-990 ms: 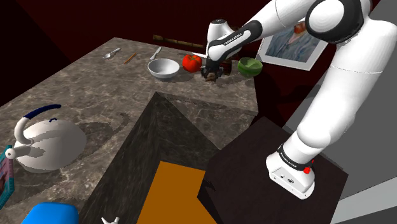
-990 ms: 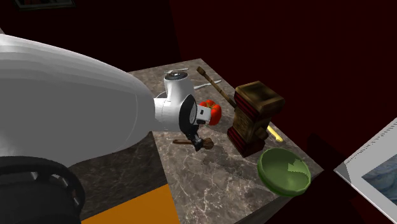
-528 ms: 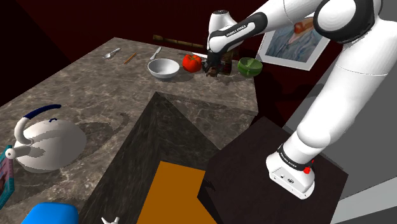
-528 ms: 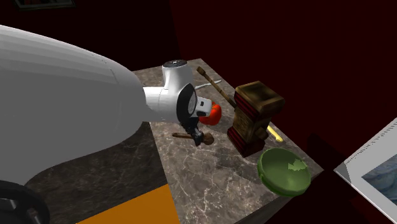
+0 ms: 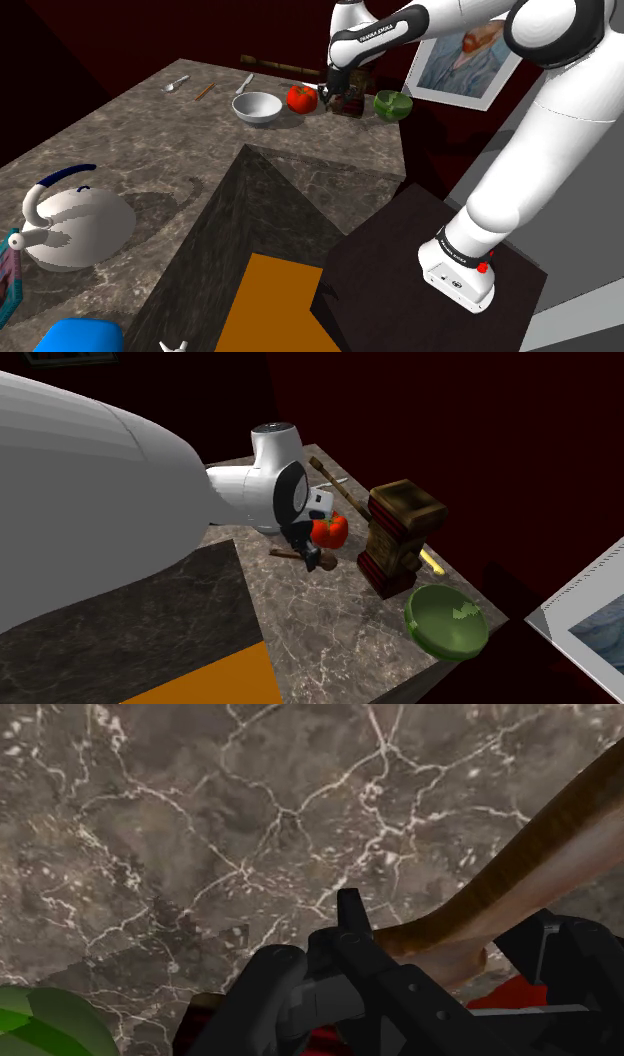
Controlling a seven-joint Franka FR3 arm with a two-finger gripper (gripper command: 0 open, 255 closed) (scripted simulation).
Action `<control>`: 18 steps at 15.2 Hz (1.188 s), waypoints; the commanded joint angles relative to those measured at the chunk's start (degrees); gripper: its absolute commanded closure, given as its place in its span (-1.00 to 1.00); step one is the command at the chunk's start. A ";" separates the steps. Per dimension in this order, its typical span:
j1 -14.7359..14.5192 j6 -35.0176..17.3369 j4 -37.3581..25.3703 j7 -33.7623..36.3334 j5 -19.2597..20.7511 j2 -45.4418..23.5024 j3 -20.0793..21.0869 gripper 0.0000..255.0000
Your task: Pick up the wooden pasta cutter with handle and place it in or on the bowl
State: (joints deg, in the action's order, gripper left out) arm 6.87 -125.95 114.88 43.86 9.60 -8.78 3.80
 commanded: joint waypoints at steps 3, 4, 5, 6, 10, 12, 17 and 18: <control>0.00 2.96 -1.55 -0.54 -0.42 1.43 0.09 1.00; -0.01 3.66 -1.98 -0.66 -0.52 1.72 0.10 1.00; -0.01 4.37 -2.41 -0.78 -0.61 2.00 0.12 1.00; -0.01 5.08 -2.86 -0.90 -0.69 2.27 0.14 1.00; -0.02 7.93 -4.77 -1.36 -1.01 3.24 0.19 1.00; 0.71 8.01 -4.74 -2.77 -1.17 3.53 -0.39 1.00; 4.34 6.94 -4.35 -9.57 -1.82 3.69 -3.37 1.00; 5.07 6.77 -4.47 -10.94 -1.96 3.56 -3.95 1.00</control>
State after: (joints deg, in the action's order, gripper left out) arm 11.09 -119.06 110.41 34.63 7.81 -5.33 0.54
